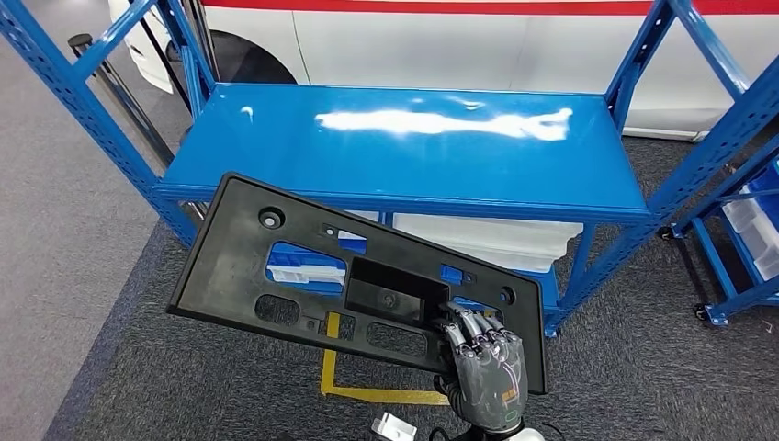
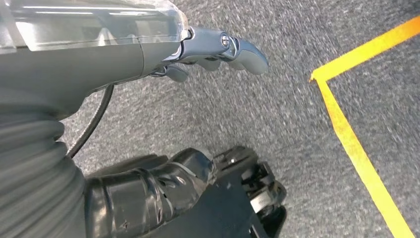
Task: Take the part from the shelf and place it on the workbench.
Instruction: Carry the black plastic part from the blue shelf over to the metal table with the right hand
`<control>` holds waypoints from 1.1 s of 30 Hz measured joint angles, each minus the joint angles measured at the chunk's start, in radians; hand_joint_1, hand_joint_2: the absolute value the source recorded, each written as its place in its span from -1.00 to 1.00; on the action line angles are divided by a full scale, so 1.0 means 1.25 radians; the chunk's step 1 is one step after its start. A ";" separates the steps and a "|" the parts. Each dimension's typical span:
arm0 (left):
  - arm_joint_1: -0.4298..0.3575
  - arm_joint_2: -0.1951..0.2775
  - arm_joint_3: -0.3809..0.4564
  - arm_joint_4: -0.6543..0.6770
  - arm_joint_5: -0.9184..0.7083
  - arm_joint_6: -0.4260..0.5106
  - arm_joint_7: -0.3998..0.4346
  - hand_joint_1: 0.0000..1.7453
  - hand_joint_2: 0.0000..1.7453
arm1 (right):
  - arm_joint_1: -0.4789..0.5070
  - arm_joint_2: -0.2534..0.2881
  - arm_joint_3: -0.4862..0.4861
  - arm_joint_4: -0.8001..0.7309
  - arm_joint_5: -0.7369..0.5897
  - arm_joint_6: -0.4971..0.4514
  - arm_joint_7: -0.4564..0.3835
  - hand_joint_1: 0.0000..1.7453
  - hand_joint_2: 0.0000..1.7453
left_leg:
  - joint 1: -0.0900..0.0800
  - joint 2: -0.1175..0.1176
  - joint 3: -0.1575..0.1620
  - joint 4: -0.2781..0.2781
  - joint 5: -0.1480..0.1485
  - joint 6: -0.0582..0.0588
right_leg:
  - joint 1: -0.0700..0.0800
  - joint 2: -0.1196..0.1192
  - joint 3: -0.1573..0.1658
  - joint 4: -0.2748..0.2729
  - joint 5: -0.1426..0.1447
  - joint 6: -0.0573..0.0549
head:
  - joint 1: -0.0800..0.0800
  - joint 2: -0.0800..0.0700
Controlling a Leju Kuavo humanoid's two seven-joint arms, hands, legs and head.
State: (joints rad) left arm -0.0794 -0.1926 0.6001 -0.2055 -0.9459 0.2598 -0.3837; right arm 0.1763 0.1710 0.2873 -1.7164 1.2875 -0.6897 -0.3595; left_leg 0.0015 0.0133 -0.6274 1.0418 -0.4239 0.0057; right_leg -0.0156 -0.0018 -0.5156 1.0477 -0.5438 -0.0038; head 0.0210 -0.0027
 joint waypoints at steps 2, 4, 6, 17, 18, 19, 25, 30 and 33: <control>0.002 0.000 0.001 0.000 0.000 0.000 0.000 -1.00 1.00 | 0.000 0.001 0.000 0.001 0.000 0.000 0.000 1.00 1.00 | 0.004 -0.002 -0.014 0.024 -0.035 -0.009 | 0.000 -0.003 -0.016 -0.002 0.017 -0.017 | 0.000 0.000; 0.003 0.000 0.001 0.000 0.000 0.000 0.000 -1.00 1.00 | 0.000 0.001 0.000 0.001 -0.001 0.000 0.000 1.00 1.00 | 0.006 -0.003 -0.036 0.098 -0.114 -0.012 | 0.001 -0.004 -0.037 -0.003 0.034 -0.026 | 0.000 0.000; 0.004 0.000 0.001 0.000 0.000 0.000 0.000 -1.00 1.00 | 0.000 0.002 0.000 0.002 -0.001 0.000 0.000 1.00 1.00 | 0.006 -0.003 -0.047 0.183 -0.160 -0.013 | 0.005 -0.005 -0.060 -0.001 0.053 -0.029 | 0.000 0.000; 0.000 0.000 0.002 0.000 -0.003 0.000 -0.011 -1.00 1.00 | 0.001 0.002 -0.002 0.006 -0.040 0.000 -0.003 1.00 1.00 | -0.002 -0.002 0.149 -0.063 -0.089 0.022 | 0.006 -0.007 -0.129 0.017 0.105 0.006 | 0.001 0.000; 0.001 0.000 0.002 0.000 -0.003 -0.001 -0.013 -1.00 1.00 | 0.001 0.003 -0.003 0.006 -0.048 0.000 -0.009 1.00 1.00 | 0.000 0.000 0.142 -0.065 -0.080 0.026 | 0.006 -0.004 -0.141 0.048 0.078 0.009 | 0.001 0.000; 0.001 0.000 0.003 0.000 -0.005 -0.002 -0.015 -1.00 1.00 | 0.002 0.003 -0.005 0.006 -0.056 0.000 -0.017 1.00 1.00 | -0.001 0.001 0.133 -0.063 -0.073 0.029 | 0.004 -0.003 -0.156 0.094 0.043 0.012 | 0.001 0.000; 0.004 -0.001 0.007 0.000 -0.013 -0.005 -0.020 -1.00 1.00 | 0.006 0.009 -0.012 0.006 -0.086 0.000 -0.050 1.00 1.00 | -0.001 0.002 0.084 -0.035 -0.054 0.025 | -0.001 -0.002 -0.087 0.098 0.014 0.017 | 0.002 0.000; 0.004 -0.002 0.015 0.000 -0.016 -0.002 -0.022 -1.00 1.00 | 0.007 0.011 -0.015 0.007 -0.107 0.000 -0.050 1.00 1.00 | -0.004 0.000 0.063 -0.014 -0.052 0.005 | 0.005 0.000 -0.042 0.008 0.032 -0.006 | 0.001 0.000; 0.004 -0.002 0.020 0.000 -0.017 -0.001 -0.023 -1.00 1.00 | 0.008 0.012 -0.015 0.007 -0.125 0.000 -0.050 1.00 1.00 | 0.000 -0.003 0.043 0.028 -0.086 -0.008 | 0.003 -0.002 -0.046 -0.001 0.043 -0.023 | 0.001 0.000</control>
State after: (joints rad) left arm -0.0745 -0.1950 0.6255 -0.2052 -0.9668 0.2582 -0.4128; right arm 0.1860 0.1855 0.2682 -1.7079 1.1313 -0.6901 -0.4225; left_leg 0.0016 0.0099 -0.5738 1.0768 -0.5313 -0.0044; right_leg -0.0124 -0.0045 -0.5726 1.0459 -0.4898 -0.0321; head 0.0221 -0.0027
